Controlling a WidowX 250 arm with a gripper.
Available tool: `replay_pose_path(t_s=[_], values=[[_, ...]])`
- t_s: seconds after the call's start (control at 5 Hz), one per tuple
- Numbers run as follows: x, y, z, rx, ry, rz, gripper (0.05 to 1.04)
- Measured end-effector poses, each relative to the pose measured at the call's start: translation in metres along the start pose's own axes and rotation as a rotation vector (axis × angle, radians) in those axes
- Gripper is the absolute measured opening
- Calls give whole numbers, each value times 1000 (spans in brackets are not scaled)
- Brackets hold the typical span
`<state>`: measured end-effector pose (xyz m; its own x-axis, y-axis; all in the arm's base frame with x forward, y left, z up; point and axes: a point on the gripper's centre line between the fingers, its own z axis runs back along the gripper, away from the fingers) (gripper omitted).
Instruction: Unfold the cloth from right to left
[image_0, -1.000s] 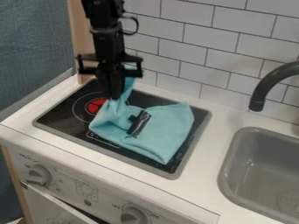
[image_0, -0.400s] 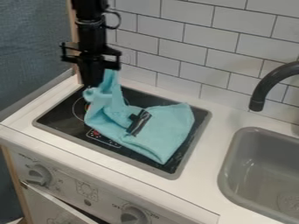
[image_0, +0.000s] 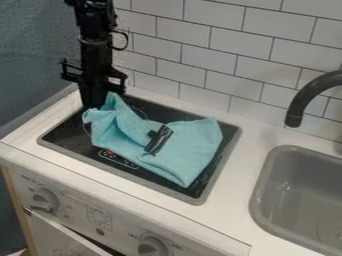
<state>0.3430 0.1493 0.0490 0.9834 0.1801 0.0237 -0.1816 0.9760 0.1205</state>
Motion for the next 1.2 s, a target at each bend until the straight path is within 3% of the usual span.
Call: replay_pose_path(t_s=[0.4,0.6,0.8,1.2], values=[[1,28,-21,28,49,18,64],[-2,36,-28,11,78,35,93],[-9,47,-30,5,110,83,267],[-10,47,-28,5,124,94,845]])
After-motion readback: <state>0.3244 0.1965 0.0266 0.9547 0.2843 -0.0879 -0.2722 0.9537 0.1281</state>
